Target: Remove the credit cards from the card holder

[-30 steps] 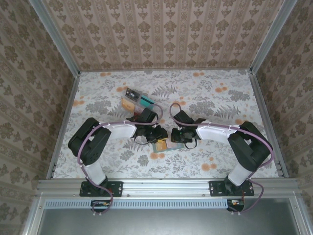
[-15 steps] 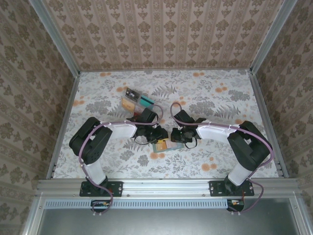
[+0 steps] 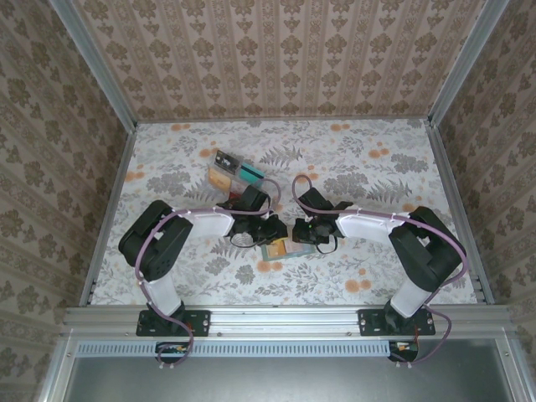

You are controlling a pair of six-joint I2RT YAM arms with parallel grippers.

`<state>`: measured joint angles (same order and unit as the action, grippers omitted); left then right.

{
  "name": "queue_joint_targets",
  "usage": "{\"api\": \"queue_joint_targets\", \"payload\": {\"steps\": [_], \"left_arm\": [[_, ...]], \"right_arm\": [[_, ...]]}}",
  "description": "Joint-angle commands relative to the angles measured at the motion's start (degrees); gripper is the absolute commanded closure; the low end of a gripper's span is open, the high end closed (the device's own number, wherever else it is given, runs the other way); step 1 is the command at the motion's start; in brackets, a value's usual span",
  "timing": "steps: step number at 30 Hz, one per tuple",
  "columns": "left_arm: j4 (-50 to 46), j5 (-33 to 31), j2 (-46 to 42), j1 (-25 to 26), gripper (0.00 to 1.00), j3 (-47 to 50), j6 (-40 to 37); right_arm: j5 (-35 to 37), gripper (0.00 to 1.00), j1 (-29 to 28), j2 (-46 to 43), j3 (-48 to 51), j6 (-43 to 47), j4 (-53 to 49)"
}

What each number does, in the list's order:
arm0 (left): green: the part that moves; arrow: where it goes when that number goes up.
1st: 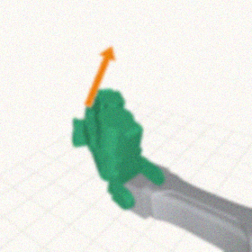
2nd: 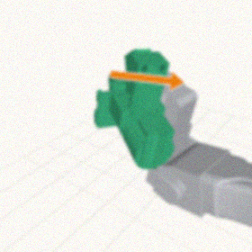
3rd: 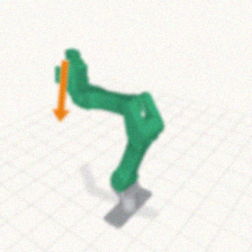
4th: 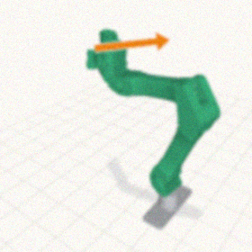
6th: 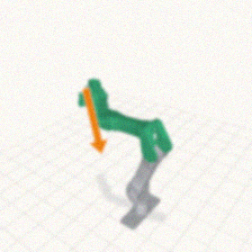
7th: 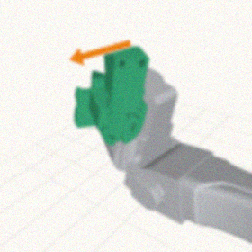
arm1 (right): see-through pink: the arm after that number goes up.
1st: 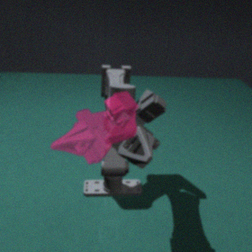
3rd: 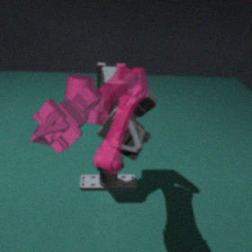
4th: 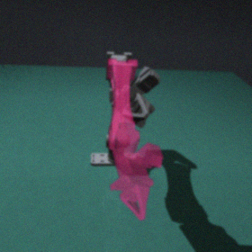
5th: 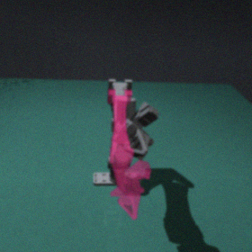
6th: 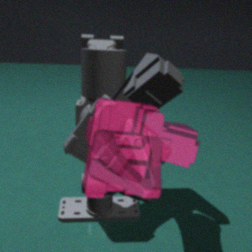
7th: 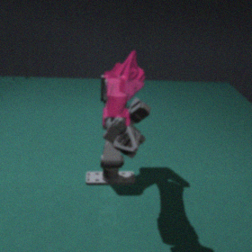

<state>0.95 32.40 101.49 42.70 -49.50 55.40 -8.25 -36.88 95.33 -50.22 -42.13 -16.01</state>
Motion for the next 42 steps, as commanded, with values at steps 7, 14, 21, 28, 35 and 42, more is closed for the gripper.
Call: {"api": "queue_joint_targets", "payload": {"steps": [7, 14, 21, 28, 35, 42], "left_arm": [[-0.7, 1.3, -6.0, -1.4, 0.96, 3.0, -2.8], [-9.5, -0.6, -12.5, -4.6, 0.99, 4.3, -7.4], [-15.5, -0.2, -21.1, -10.1, 1.00, 2.1, -11.4], [-15.5, 4.0, -25.4, -16.1, 1.00, -3.2, -12.3], [-6.6, 10.5, -26.2, -21.5, 1.00, -5.9, -7.1], [0.4, 14.9, -26.5, -23.7, 1.00, -5.3, -1.0]], "right_arm": [[2.6, 0.76, 0.3, 2.2, 1.2, -1.1, -2.3], [1.5, 0.75, 0.7, -2.3, 4.3, -0.9, 4.4], [-2.0, 0.57, 1.7, -11.4, 6.3, 0.1, 14.7], [-8.3, 0.39, 3.0, -13.4, 4.5, -3.4, 29.5], [-18.5, 0.27, 5.4, -8.1, -0.6, -12.3, 40.9], [-28.0, 0.28, 6.9, -0.5, -4.4, -25.2, 56.3]]}}
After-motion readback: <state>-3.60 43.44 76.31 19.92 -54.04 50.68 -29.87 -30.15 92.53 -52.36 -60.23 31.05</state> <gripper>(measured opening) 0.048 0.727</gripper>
